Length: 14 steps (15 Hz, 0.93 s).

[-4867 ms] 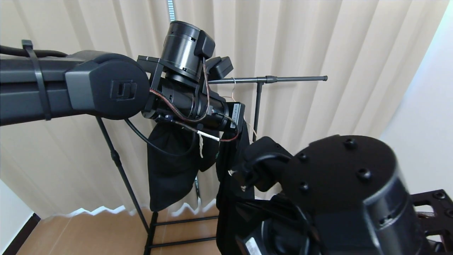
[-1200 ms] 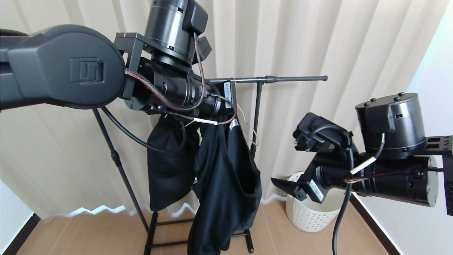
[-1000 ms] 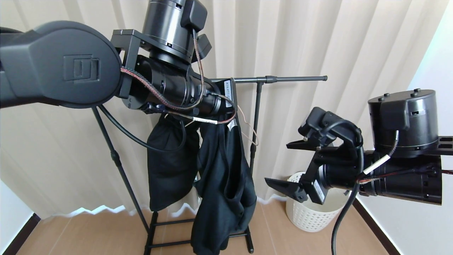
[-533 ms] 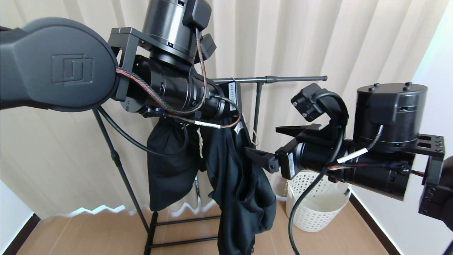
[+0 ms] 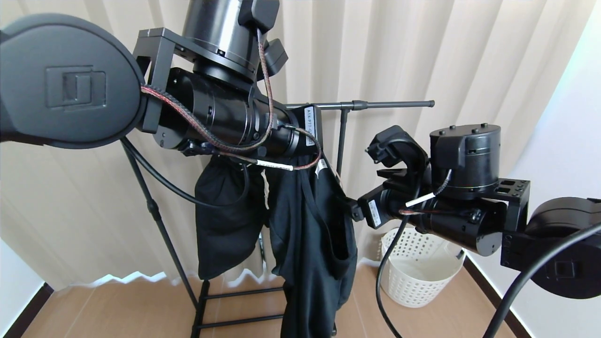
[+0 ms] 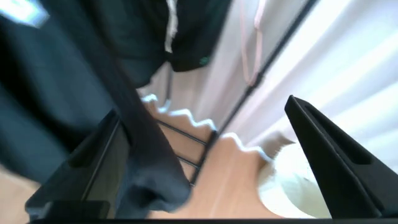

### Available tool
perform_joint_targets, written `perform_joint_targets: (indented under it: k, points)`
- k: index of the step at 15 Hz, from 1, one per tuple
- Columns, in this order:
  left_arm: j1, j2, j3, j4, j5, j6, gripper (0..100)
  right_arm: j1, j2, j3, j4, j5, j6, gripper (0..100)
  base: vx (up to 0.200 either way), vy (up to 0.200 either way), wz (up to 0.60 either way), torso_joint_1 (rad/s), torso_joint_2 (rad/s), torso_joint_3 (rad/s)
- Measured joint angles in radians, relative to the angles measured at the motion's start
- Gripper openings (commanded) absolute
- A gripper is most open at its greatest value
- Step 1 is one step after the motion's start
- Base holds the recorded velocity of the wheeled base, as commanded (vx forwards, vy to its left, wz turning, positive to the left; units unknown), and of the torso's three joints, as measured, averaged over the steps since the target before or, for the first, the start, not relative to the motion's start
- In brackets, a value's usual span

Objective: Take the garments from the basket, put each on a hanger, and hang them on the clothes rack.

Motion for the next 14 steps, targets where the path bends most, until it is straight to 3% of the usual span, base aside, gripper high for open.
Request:
perform_joint_targets:
  k: [7,8,14]
  points:
    - [0.0,-0.02,0.033,-0.001,-0.001,0.009,0,-0.051,0.025,0.017,0.008,-0.004,-0.078,100,0.0,0.0,0.0,0.0,0.0,0.0]
    - [0.0,-0.022,0.04,0.0,-0.001,0.009,0,-0.052,0.028,0.017,0.006,-0.003,-0.078,0,0.0,0.0,0.0,0.0,0.0,0.0]
    - [0.0,-0.035,0.115,-0.001,-0.005,0.03,0,-0.136,0.028,-0.032,0.003,-0.032,-0.078,0,0.0,0.0,0.0,0.0,0.0,0.0]
